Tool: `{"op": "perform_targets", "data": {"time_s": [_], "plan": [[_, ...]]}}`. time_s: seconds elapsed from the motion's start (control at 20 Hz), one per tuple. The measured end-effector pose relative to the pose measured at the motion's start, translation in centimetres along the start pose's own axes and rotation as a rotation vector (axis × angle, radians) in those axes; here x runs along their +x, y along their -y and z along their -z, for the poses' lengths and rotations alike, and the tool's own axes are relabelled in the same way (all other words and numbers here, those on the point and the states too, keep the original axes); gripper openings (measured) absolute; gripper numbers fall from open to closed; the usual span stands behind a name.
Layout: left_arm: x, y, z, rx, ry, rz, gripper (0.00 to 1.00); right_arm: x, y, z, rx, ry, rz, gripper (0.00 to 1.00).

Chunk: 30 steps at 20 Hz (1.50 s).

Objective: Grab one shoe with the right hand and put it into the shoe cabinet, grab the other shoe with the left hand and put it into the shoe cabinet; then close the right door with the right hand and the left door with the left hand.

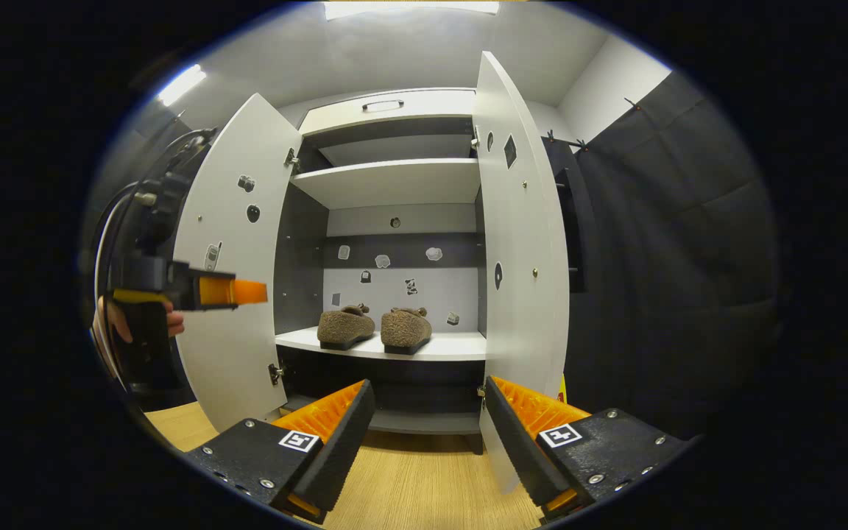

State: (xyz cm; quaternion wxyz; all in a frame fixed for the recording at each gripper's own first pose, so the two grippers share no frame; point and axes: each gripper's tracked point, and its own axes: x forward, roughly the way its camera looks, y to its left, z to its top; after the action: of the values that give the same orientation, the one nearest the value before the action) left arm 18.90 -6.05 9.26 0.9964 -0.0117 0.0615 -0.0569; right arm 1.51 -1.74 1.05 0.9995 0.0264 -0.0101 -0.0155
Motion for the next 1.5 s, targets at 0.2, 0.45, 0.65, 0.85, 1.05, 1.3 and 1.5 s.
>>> {"op": "perform_targets", "data": {"time_s": [0.2,0.45,0.65,0.85,1.05,1.3,1.5], "plan": [[-3.1,-0.6,3.9,0.001,-0.01,-0.027,0.97,-0.3,-0.6,0.4,-0.006,-0.002,-0.013,0.93],[-5.6,0.1,5.8,-0.011,0.008,-0.018,0.94,-0.9,-0.8,0.3,0.02,0.008,-0.02,0.93],[-6.8,0.8,6.3,0.013,0.023,-0.017,0.97,-1.3,2.0,-2.1,0.025,0.039,-0.016,0.93],[-7.9,2.1,7.4,0.067,0.023,0.0,0.97,-1.3,10.0,-8.0,-0.114,0.098,0.091,0.93],[-8.6,3.3,8.0,0.048,0.017,0.031,0.97,-0.5,16.7,-14.8,-0.114,0.172,0.199,0.93],[-8.8,3.7,8.2,0.037,0.007,0.047,0.99,4.6,21.7,-16.7,0.016,0.153,0.21,0.93],[-8.9,3.4,8.4,0.026,-0.001,0.036,0.99,7.6,22.6,-15.1,0.026,0.084,0.187,0.93]]}}
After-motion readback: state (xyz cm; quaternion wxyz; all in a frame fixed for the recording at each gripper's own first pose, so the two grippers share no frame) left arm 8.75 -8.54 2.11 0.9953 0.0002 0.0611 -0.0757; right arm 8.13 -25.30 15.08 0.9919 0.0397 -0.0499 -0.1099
